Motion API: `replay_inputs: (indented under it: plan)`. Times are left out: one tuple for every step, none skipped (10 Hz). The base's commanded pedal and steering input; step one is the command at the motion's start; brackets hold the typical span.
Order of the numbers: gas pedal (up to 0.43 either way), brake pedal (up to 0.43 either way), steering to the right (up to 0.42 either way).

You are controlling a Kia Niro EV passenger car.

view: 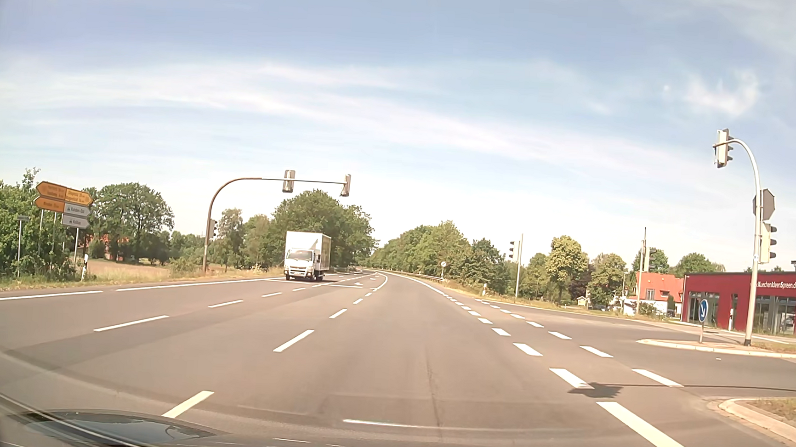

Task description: Follow the waypoints while adhering to traffic rules and regulations

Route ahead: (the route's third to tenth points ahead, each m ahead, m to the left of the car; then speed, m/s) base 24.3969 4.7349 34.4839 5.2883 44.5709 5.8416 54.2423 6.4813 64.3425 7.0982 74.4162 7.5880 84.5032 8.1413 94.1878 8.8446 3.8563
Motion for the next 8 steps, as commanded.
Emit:
replay_inputs:
  plan:
    - [0.488,0.0,0.007]
    - [0.488,0.0,0.006]
    - [0.5,0.0,0.005]
    - [0.5,0.0,0.004]
    - [0.5,0.0,0.004]
    - [0.5,0.0,0.004]
    - [0.5,0.0,0.004]
    - [0.5,0.0,0.004]
